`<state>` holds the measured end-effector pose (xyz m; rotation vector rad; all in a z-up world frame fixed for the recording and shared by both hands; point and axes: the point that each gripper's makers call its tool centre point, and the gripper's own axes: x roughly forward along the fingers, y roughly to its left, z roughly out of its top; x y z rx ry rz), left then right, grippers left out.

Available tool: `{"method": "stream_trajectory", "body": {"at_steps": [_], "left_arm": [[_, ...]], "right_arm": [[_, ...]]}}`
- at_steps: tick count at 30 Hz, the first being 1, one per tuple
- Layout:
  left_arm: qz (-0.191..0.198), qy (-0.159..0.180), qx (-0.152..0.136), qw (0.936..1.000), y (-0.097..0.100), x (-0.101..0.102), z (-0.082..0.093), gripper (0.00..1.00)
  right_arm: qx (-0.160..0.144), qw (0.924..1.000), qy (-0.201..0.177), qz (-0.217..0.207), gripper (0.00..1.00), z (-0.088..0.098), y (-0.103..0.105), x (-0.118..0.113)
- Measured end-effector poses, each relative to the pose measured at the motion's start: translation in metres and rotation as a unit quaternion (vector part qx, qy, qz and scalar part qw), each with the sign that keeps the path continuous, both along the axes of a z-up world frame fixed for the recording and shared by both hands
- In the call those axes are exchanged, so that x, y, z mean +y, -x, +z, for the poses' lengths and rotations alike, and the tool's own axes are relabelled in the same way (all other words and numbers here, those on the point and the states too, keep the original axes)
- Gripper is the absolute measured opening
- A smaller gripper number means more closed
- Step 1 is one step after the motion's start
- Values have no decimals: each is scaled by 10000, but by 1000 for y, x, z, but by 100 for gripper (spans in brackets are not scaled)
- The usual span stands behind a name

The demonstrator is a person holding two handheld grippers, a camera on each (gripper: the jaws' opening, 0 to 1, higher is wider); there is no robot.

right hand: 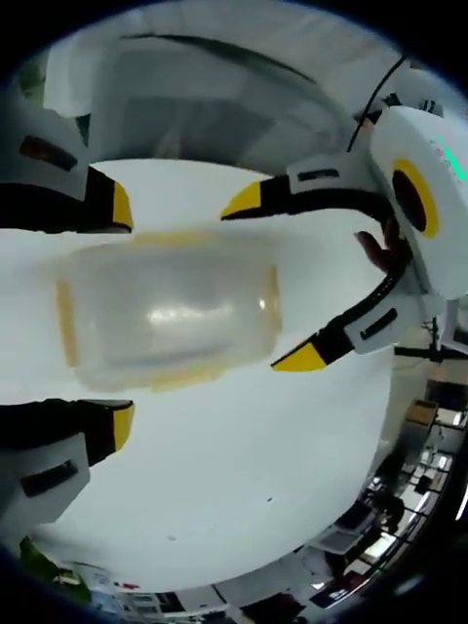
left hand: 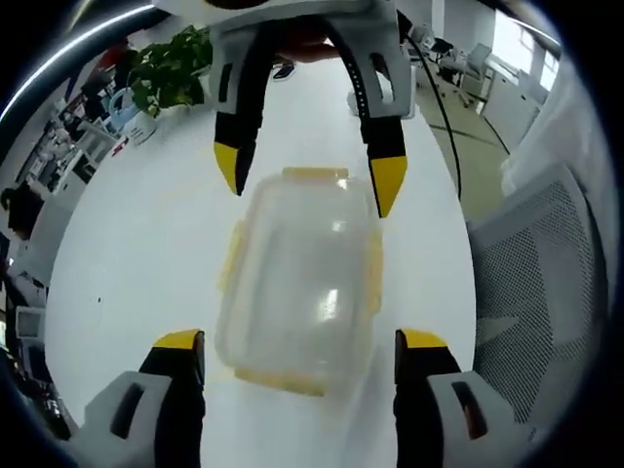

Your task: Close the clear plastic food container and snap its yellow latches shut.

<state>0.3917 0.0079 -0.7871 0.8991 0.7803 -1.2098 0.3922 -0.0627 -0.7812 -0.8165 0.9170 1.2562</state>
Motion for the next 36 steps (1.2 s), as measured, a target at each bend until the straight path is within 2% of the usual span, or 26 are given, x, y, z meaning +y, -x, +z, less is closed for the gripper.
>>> {"method": "stream_trajectory", "body": {"at_steps": [22, 30, 36], "left_arm": [[-282, -305, 82, 9991, -3, -2, -24, 85], [-358, -409, 103, 9985, -7, 1, -28, 81], [-295, -488, 180, 9982, -9, 2, -32, 81]], "right_arm": [[-207, 9995, 149, 210, 77, -21, 5, -4], [-372, 9984, 297, 305, 74, -29, -1, -5], [-299, 9989, 242, 280, 74, -29, -1, -5]]}}
